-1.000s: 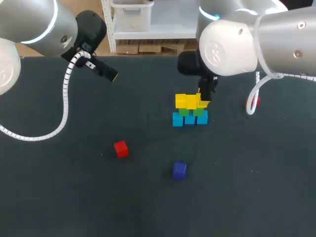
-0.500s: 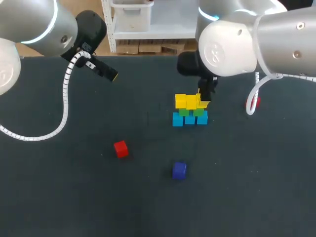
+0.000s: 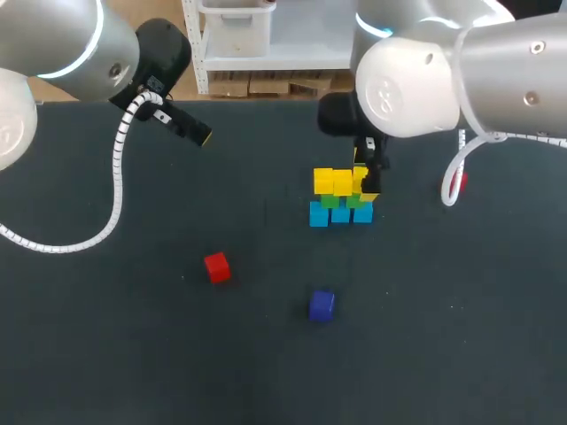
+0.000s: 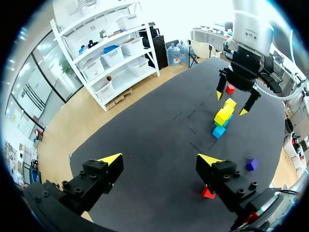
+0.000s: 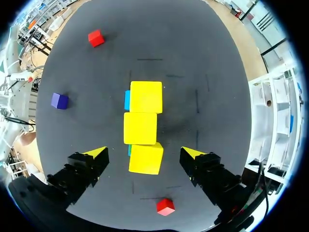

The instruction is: Place the blue cubes, place green cubes on the blue cubes, place the yellow cubes on the green cubes, then place the red cubes on the yellow cubes, and place purple cube on the red cubes.

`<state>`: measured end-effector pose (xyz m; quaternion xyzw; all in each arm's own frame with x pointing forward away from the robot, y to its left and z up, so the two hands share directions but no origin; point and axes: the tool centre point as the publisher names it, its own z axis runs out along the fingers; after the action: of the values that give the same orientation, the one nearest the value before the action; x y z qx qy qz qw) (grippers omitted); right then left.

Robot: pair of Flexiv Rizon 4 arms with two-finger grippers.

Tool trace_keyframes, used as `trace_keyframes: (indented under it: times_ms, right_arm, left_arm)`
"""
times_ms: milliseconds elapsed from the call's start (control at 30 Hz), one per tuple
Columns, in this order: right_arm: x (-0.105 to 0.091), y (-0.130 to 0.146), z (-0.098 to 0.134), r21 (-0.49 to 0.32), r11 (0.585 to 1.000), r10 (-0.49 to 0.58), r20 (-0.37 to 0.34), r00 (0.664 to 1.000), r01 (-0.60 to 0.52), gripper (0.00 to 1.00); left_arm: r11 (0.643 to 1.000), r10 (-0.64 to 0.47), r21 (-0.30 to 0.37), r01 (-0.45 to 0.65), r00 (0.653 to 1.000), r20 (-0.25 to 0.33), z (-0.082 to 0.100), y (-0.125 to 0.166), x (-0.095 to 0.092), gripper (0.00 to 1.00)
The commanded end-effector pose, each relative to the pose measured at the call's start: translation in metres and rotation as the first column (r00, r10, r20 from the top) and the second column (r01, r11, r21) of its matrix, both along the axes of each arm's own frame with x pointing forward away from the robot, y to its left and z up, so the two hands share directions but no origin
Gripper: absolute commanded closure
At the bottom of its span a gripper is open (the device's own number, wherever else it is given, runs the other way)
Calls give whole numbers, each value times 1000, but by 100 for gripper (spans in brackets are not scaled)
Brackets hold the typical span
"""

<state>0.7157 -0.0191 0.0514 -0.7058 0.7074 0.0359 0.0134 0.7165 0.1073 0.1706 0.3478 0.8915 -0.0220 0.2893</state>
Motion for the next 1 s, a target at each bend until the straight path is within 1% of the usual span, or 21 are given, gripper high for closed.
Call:
trace_keyframes:
  times_ms: [33,200,300,600,767,833,1000]
  right_arm:
    - [-1,-8,7,9,1000,-12,21,1000,12,0]
    - [9,-30,15,10,997,-74,33,997,74,0]
    - [12,-36,15,9,995,-96,30,995,95,0]
    - [7,-24,11,15,998,-53,17,998,53,0]
    - [8,-22,10,7,999,-44,27,999,44,0]
    - [11,-27,10,1,998,-63,32,998,63,0]
    - [19,-50,11,-17,987,-158,35,987,159,0]
  left_arm:
    - [1000,-4,-3,4,1000,0,0,1,0,0]
    - [1000,-4,-3,4,1000,0,0,1,0,0]
    - [1000,-4,-3,4,1000,0,0,1,0,0]
    - [1000,-4,-3,4,1000,0,0,1,0,0]
    - [1000,-4,-3,4,1000,0,0,1,0,0]
    - [1000,-4,-3,4,1000,0,0,1,0,0]
    - [1000,-4,-3,4,1000,0,0,1,0,0]
